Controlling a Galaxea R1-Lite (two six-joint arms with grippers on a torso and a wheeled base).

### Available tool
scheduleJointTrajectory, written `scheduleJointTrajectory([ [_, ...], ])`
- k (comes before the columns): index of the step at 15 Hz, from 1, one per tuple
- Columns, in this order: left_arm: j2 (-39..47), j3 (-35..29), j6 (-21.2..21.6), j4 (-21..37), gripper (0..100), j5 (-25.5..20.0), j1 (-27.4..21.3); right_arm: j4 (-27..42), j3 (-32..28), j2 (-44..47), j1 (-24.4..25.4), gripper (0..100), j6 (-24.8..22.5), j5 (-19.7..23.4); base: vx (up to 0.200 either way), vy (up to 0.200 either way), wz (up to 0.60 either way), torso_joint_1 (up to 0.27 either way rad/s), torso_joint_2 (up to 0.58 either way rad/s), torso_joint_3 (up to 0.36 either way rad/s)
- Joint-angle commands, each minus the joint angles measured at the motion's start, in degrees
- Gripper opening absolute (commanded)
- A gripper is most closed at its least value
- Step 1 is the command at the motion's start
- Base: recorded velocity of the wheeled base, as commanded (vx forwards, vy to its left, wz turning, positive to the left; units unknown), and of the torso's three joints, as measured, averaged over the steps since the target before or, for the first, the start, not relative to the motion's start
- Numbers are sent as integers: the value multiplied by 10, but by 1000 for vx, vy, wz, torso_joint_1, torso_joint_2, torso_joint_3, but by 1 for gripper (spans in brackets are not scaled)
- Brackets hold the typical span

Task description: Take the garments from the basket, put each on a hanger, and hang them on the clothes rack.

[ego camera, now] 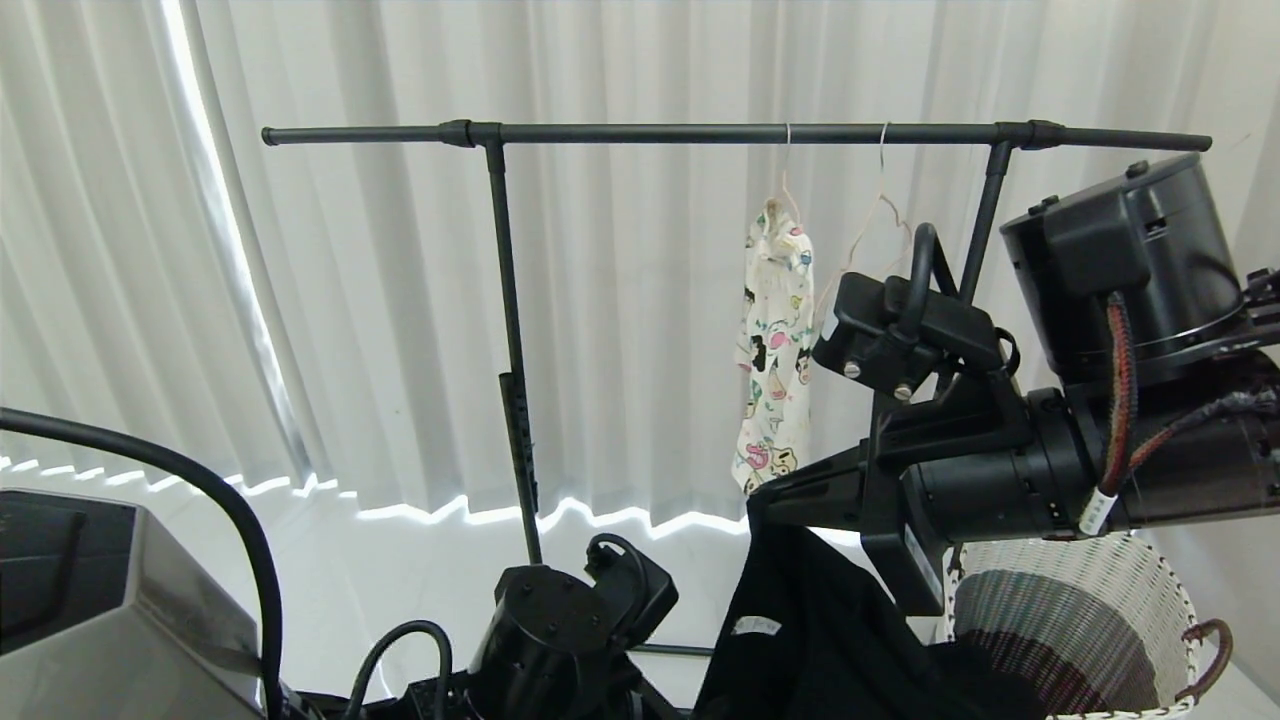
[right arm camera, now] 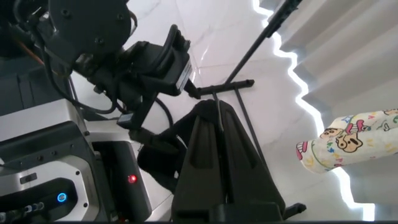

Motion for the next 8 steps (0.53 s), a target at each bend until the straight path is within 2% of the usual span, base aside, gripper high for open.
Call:
scheduleJointTrajectory([
  [1, 6, 0, 0, -20, 0, 0, -1, 0, 2, -3, 1, 0, 0, 0, 0, 0, 0, 0, 0, 0],
  [4, 20, 17, 4, -72, 0, 15, 0, 0, 12, -7, -1, 0, 1, -2, 0, 0, 0, 0, 0, 0],
  [5, 20, 40, 4, -92, 0, 31, -1, 0, 18, -10, -7, 0, 4, -5, 0, 0, 0, 0, 0, 0],
  [8, 7, 117, 6, -202, 0, 106, 11, -22, 39, -10, -29, 0, 15, -8, 0, 0, 0, 0, 0, 0],
])
